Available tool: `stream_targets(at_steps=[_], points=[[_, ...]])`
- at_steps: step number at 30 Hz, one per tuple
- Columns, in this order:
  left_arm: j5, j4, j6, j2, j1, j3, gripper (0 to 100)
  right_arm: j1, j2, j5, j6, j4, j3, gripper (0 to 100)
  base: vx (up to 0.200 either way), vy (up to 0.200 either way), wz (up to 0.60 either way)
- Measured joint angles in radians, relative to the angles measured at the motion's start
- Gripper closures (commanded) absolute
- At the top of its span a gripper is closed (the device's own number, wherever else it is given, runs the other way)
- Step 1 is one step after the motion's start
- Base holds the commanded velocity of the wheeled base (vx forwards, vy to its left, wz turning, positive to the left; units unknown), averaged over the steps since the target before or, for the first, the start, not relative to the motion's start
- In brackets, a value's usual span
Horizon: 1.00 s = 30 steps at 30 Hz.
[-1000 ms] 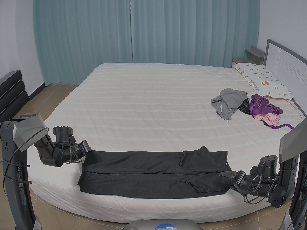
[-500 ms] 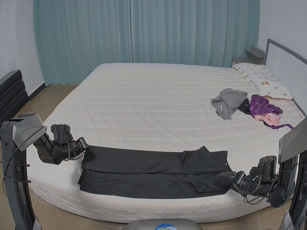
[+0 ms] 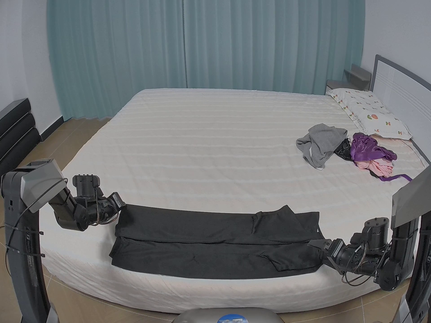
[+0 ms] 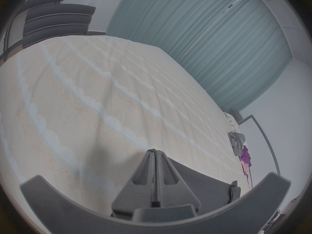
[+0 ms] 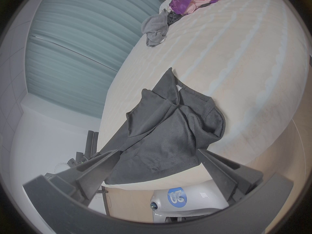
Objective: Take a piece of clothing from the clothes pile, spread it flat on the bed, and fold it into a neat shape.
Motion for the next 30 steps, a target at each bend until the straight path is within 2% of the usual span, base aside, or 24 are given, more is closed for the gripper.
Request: stream_targets(at_steps=[10,15,19,23,30], points=[[0.000,0.002,-0.001,0.016,0.000,-0.002,0,-0.003,-0.011,-0.008,-0.028,0.000,-0.082,0,0.000,0.000,0.00],[-0.001,0.002,-0.006,0.017,0.003,0.003,0,-0.024,0.007,-0.003,-0.152,0.003,-0.166,0,0.000,0.000,0.00],[-0.001,0.001,-0.007,0.017,0.006,0.006,0,-0.038,0.004,0.000,-0.214,0.082,-0.207,0,0.000,0.000,0.00],[0.000,0.001,-0.007,0.018,0.008,0.006,0,-0.046,-0.007,0.003,-0.231,0.100,-0.194,0,0.000,0.000,0.00],[0.001,0.001,-0.008,0.018,0.009,0.006,0,-0.096,-0.013,0.003,-0.230,0.021,-0.100,0,0.000,0.000,0.00]])
